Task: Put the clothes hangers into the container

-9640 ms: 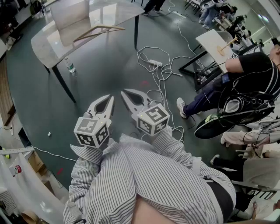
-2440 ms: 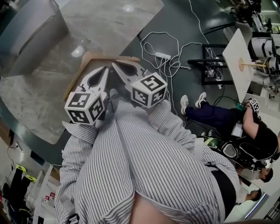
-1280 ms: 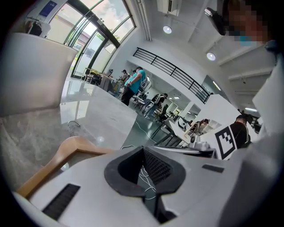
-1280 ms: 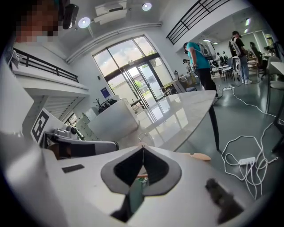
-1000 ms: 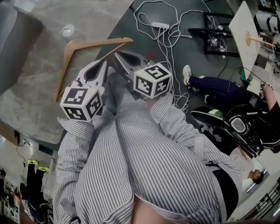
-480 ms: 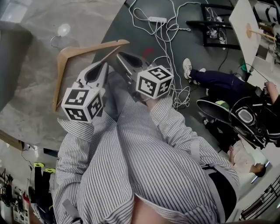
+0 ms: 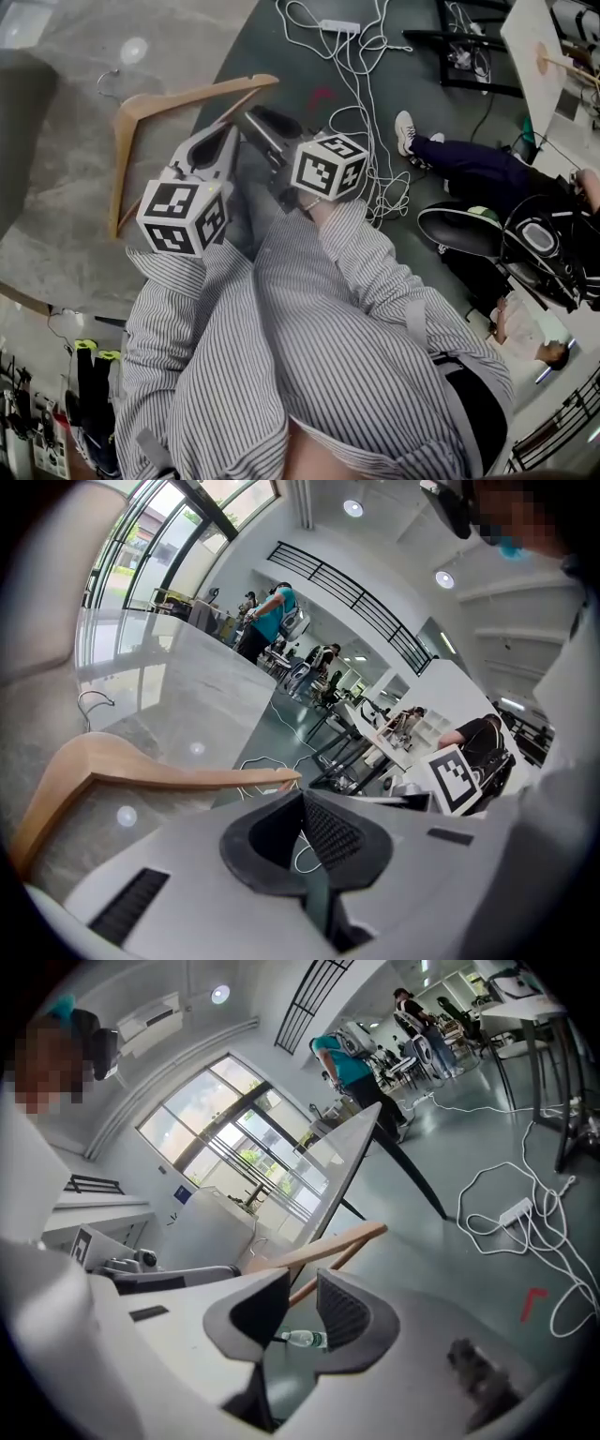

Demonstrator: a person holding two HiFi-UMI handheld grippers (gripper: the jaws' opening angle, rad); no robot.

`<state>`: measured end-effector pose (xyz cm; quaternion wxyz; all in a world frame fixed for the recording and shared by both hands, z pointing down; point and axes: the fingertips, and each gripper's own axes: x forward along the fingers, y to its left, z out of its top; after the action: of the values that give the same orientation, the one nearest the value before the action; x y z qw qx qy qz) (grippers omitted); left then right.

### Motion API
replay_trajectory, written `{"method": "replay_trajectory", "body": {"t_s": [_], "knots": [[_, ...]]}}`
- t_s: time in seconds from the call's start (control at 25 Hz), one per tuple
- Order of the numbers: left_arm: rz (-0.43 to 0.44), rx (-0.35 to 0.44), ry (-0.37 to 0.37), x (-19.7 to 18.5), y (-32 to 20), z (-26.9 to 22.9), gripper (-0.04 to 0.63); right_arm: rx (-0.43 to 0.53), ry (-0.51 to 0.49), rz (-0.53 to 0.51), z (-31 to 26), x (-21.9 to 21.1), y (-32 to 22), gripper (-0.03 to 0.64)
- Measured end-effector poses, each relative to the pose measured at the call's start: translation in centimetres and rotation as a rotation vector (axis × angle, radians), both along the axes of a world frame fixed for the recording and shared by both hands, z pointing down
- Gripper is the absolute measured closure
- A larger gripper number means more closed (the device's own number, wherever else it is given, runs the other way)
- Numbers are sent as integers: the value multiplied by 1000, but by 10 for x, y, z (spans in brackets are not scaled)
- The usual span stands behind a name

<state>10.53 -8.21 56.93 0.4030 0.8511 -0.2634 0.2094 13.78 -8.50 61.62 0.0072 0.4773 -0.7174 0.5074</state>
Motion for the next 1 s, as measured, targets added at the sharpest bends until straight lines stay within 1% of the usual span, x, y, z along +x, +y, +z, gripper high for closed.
{"method": "replay_trajectory", "body": {"t_s": [0.2,0.28,0.48,0.56,0.72,0.92,1.0], "knots": [[-5,-28,-14,-3,3,14,586,-18,13,11,13,1,-4,511],[-7,-38,-20,-4,2,19,586,-18,23,6,19,2,-7,489],[-30,-43,-29,-6,-2,28,585,-20,16,21,31,5,-12,469],[-37,-40,-30,-5,-3,29,586,-15,-7,39,32,7,-14,455],[-39,-45,-31,-4,-4,32,586,5,-88,85,31,7,-22,436],[-35,-52,-28,-1,-5,35,586,16,-127,89,36,7,-26,430],[-35,-53,-27,0,-5,36,585,20,-155,112,37,9,-29,425]]}}
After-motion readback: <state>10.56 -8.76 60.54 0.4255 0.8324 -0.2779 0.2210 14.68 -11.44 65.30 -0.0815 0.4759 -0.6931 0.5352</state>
